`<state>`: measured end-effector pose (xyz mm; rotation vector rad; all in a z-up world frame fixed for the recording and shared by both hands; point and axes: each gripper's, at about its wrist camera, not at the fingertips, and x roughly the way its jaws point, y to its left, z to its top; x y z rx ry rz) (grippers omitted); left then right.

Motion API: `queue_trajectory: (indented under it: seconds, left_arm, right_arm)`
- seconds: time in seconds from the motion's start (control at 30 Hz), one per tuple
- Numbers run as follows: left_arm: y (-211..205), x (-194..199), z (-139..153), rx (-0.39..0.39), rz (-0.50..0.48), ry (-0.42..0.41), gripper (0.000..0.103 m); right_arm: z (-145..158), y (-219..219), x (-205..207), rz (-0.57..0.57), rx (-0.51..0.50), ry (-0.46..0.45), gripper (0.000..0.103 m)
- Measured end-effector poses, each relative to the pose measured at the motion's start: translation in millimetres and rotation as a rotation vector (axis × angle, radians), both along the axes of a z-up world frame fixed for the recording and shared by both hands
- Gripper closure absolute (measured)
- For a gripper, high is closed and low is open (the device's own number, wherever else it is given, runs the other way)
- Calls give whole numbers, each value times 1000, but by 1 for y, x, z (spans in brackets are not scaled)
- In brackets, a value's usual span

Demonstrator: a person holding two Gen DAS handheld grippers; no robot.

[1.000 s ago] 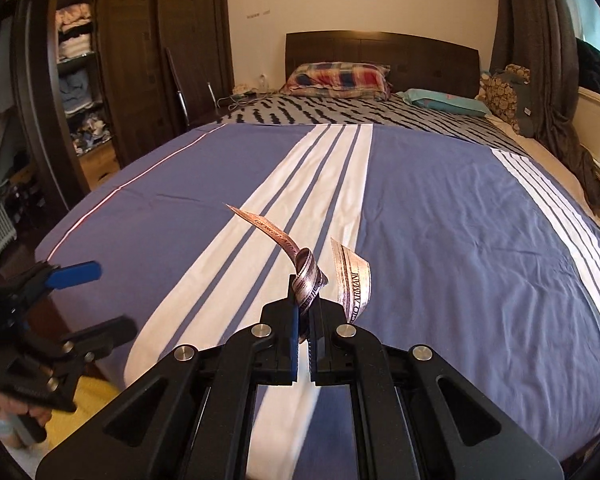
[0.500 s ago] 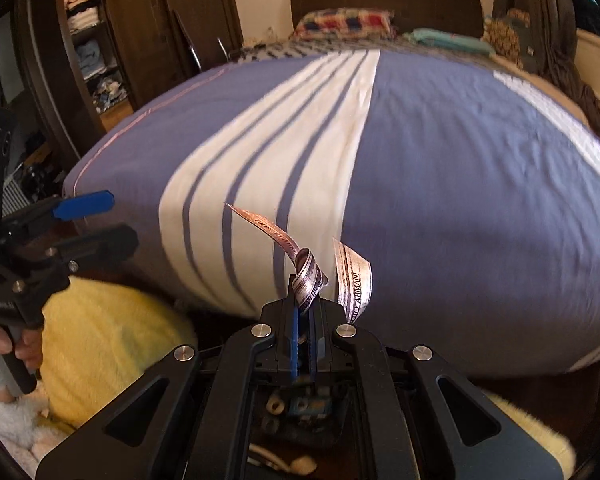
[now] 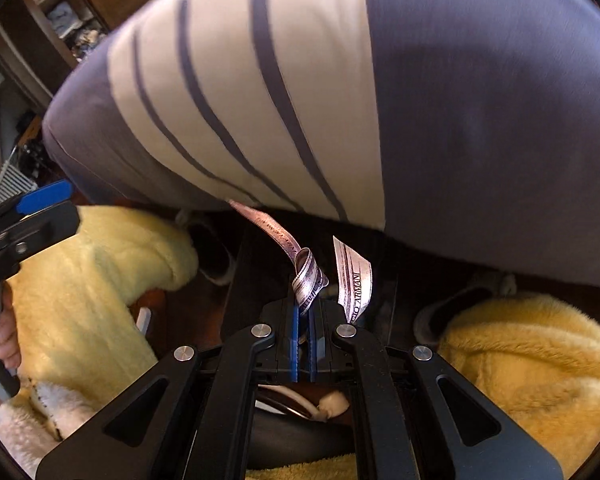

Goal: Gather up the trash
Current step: 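Lower the brown ribbon into the black bin and open the right tool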

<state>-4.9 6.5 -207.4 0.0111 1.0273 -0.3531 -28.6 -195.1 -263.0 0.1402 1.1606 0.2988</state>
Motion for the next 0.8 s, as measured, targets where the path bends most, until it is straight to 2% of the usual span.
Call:
queue_trajectory:
  seconds: [0.13,0.33,0.4,0.43,0.47,0.6,0.63,0.73,0.77,0.8]
  left_arm:
    - [2,1,-12,3,3,26,9]
    - [2,5,-24,12,-3,48,9]
    - [2,5,-25,11,-4,53,9]
    - [2,6,-26,11,-4,55,9]
    - [2,7,-27,9,-2,58,9]
    - [1,9,-22,4,2,54,8]
    - [2,9,-20,2,5,50,8]
    - [4,9,-6,-10,12,25,8]
    - [5,9,-1,-15,13,11,8]
    - [6,8,7,-20,16,-10,8]
  right_arm:
    - [-26,3,6,9,-23,70,98]
    - [-43,12,14,8,-53,114,93]
    - [-45,11,15,9,-57,118,82]
    - [-45,11,16,8,-59,118,57]
    - [-46,11,15,9,-57,115,42]
    - [-40,12,13,6,-79,91,41]
    - [-33,12,11,3,-95,73,36]
    - [-3,5,5,-22,-106,-13,9]
    - [8,1,3,-34,-103,-43,3]
    - [23,-4,1,-52,-102,-81,3]
